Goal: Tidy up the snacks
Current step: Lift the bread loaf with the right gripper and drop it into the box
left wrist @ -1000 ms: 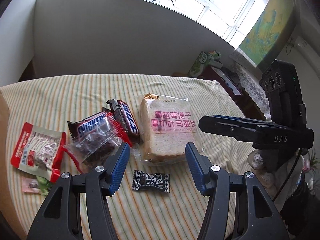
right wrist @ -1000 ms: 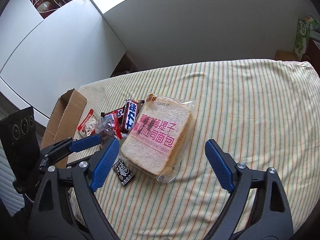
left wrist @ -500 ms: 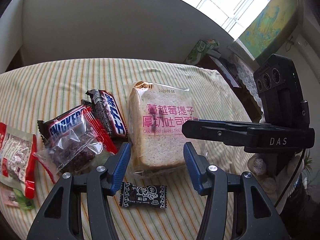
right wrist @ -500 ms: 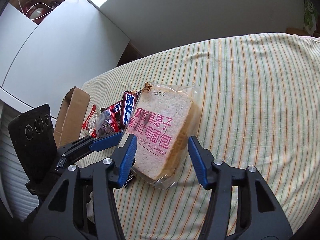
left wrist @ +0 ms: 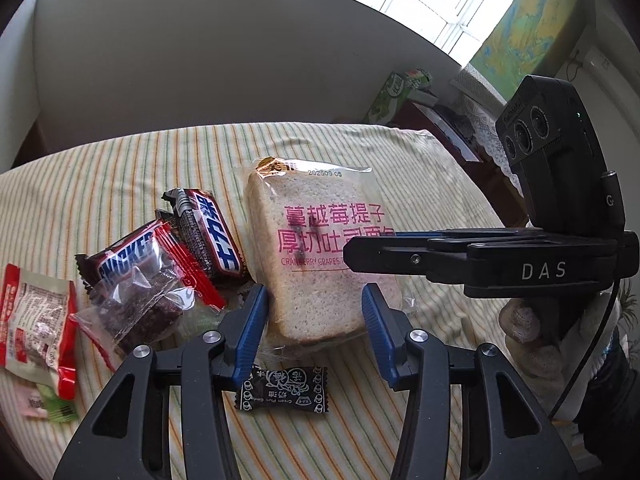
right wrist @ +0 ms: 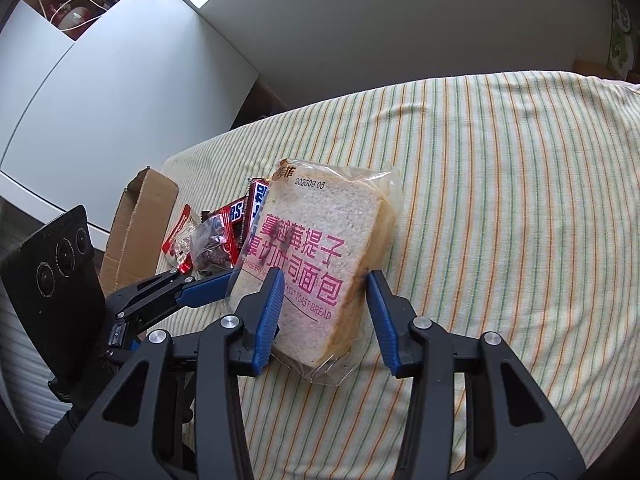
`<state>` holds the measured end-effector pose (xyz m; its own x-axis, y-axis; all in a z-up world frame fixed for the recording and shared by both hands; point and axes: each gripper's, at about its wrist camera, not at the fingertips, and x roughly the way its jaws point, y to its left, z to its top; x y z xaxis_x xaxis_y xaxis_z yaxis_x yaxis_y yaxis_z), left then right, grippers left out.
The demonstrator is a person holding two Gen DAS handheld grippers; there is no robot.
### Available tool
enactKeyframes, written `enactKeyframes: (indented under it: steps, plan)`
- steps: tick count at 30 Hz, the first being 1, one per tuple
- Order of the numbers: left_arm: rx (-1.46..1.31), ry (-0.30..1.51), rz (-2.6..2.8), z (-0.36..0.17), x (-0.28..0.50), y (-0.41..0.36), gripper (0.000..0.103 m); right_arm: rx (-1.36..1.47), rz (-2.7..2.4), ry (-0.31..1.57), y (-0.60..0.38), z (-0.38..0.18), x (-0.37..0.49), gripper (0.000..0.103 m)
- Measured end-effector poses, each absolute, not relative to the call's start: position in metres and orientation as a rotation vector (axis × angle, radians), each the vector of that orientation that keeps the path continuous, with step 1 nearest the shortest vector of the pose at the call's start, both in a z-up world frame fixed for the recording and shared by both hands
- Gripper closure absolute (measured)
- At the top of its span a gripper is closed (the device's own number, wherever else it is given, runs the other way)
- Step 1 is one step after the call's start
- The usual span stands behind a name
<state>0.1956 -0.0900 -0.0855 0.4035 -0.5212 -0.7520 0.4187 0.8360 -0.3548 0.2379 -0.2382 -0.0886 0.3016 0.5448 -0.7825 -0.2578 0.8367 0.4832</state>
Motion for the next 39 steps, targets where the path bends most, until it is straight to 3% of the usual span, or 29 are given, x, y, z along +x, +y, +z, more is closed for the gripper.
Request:
enactKeyframes:
  steps: [11, 23, 39]
  plan:
    - [-0.143, 0.902, -0.546, -0.048, 0.168, -0.048, 0.056, 0.22, 0.602, 1.086, -0.192, -0.046, 0.219, 0.057]
    - [-0.211, 0.807, -0.392, -0.015, 0.139, 0.053, 0.056, 0.118, 0.748, 1.039, -0.091, -0.011, 0.211, 0.058]
    - [-0.317, 0.762, -0.171, -0.022, 0.112, 0.175, 0.056, 0.01, 0.922, 1.067, 0.047, -0.015, 0.201, 0.058]
